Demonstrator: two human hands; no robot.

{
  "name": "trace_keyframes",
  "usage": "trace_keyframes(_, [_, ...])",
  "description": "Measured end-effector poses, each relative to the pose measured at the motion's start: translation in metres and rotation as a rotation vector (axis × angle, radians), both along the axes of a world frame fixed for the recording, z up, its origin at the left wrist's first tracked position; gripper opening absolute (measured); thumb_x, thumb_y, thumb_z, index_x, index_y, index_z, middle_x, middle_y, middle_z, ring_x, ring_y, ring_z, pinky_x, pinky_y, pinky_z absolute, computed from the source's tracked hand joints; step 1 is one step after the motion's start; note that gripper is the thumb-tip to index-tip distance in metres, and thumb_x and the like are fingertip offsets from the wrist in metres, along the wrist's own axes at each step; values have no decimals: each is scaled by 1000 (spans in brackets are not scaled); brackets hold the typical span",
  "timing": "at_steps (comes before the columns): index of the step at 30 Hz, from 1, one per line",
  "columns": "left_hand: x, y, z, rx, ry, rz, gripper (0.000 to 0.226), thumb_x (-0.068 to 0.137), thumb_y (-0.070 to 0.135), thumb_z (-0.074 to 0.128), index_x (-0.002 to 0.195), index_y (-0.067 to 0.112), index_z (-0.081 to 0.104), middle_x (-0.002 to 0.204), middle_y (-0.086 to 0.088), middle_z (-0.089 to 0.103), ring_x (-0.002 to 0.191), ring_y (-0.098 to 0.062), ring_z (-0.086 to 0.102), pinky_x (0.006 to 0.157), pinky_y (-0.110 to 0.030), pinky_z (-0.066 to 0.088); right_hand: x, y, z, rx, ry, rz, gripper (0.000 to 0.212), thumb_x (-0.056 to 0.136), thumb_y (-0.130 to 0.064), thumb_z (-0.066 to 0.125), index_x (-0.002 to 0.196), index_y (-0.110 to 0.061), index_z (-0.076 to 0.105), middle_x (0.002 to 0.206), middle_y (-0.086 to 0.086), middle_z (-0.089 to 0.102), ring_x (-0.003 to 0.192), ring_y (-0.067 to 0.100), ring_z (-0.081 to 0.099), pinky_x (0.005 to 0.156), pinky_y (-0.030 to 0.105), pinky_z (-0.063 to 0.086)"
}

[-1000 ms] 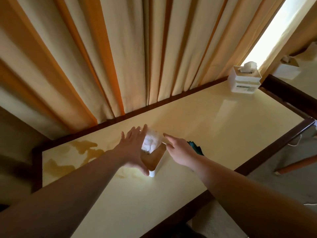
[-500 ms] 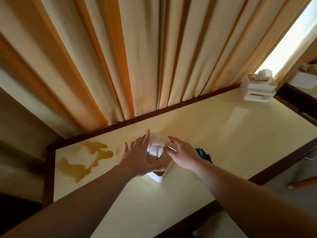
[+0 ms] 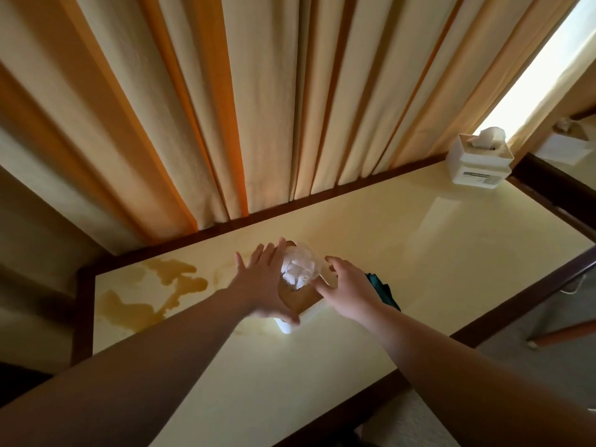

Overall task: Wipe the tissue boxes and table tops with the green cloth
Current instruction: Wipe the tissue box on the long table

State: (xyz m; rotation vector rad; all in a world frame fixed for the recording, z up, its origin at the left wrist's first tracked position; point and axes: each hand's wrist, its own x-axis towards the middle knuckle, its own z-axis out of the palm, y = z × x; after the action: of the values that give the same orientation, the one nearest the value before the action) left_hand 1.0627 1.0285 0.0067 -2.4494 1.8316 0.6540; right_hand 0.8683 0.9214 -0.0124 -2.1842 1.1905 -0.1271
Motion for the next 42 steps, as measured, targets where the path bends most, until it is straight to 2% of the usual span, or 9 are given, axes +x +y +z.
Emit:
trace_keyframes(5, [35,-15,17,67,-43,-180,167,42,74,88,154,36,-31,172,0,-12,158,-25,-15,123,-65,-6,-8,14,-3,64,-68,-107,63,94,-53,67,145,-23,42,123,-3,60,104,14,64,87,36,57])
trace_keyframes(13, [28,13,-10,-46,-46,69,156,52,97,64,162,16,-13,171,-4,4,157,-27,11,125,-60,6,42,-6,32,-161,7,198,60,106,-43,49,159,-21,33,165,-3,33,151,21,29,120,39,33])
trace_keyframes(18, [11,29,-30,-222,12,136,132,69,91,60,161,24,-6,169,1,15,154,-25,22,125,-58,12,81,-26,24,-198,220,547,90,94,-76,1,164,-23,20,173,2,13,160,21,9,126,50,23])
trace_keyframes(23, [20,33,-31,-174,23,86,127,76,91,51,162,24,-13,173,2,-2,159,-22,2,125,-56,0,72,-22,37,-152,195,557,57,110,-53,26,163,-35,21,173,-8,12,159,12,7,127,47,21])
trace_keyframes(27, [44,28,-23,-122,32,15,129,75,90,52,162,23,-15,171,6,-15,158,-18,-11,125,-53,-8,54,-25,28,-122,184,461,68,106,-63,31,165,-29,21,173,-9,11,158,12,13,125,41,27])
trace_keyframes(31, [70,21,-14,-111,-43,-7,116,84,81,49,163,23,-13,170,6,-17,157,-16,-15,127,-55,-3,32,-15,15,-119,130,358,83,102,-69,38,166,-27,7,174,-8,6,159,13,5,128,36,19])
trace_keyframes(36, [78,21,-13,-141,-99,142,98,99,63,49,164,16,-7,173,-2,-6,159,-19,-9,128,-53,1,23,9,6,-184,18,209,96,95,-73,49,166,-19,13,171,-6,21,156,13,18,123,25,18])
trace_keyframes(39, [57,27,-11,-181,-23,298,82,105,53,43,165,15,0,172,-6,9,159,-24,7,128,-52,4,22,5,6,-198,59,193,108,90,-78,52,166,-16,8,173,-2,15,158,17,15,124,29,20])
trace_keyframes(42, [26,37,-13,-173,127,410,88,102,59,47,164,18,-1,166,-10,31,148,-34,37,122,-51,28,21,-8,6,-70,137,187,129,77,-83,63,166,-21,-8,174,-1,1,159,23,13,125,38,26])
